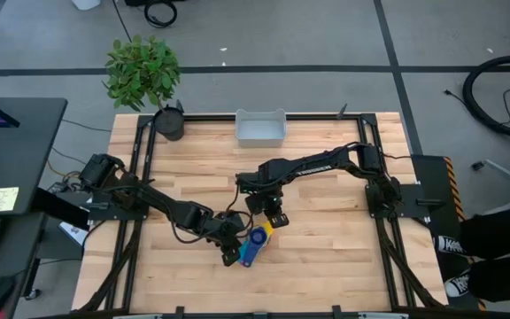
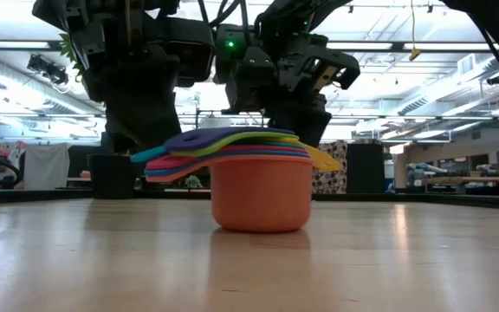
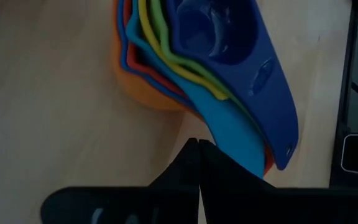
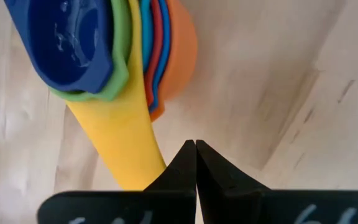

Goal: Nest measuring cups in basket
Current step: Adjust the stacked measuring cups on the table

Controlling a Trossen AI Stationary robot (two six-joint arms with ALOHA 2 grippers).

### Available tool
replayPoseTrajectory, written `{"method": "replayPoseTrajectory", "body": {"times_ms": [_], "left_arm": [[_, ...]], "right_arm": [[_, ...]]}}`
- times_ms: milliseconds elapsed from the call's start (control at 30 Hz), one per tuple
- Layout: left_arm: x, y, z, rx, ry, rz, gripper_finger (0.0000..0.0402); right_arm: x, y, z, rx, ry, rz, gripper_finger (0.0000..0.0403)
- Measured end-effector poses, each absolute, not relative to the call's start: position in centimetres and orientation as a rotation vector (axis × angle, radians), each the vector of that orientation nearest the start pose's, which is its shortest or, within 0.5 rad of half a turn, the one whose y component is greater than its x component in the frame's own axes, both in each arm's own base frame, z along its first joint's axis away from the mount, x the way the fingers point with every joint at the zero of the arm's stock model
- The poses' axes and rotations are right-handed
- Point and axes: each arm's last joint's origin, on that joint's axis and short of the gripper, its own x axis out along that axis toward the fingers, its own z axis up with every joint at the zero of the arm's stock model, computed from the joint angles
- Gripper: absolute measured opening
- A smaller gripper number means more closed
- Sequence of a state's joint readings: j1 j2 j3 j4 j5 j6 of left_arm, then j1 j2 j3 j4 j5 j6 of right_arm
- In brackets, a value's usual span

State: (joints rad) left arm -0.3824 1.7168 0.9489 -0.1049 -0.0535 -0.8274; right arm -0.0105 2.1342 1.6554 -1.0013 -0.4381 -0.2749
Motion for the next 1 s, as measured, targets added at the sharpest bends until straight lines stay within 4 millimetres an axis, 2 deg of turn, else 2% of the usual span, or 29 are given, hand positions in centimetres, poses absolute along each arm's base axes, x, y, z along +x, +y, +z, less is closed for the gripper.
{"method": "replayPoseTrajectory", "body": {"times_ms": [600,867,1000], "left_arm": [[31.5,-13.1,16.5,-0.643,0.936,-0.010,0.0000],[32.2,-14.0,14.7,-0.705,0.954,-0.037,0.0000],[32.4,-14.2,14.8,-0.709,0.922,-0.061,0.0000]], "right_arm": [[41.5,1.9,17.4,0.208,1.424,0.462,0.0002],[41.0,2.5,17.3,0.219,1.469,0.469,0.0002],[40.4,2.5,17.6,0.230,1.527,0.467,0.0002]]}}
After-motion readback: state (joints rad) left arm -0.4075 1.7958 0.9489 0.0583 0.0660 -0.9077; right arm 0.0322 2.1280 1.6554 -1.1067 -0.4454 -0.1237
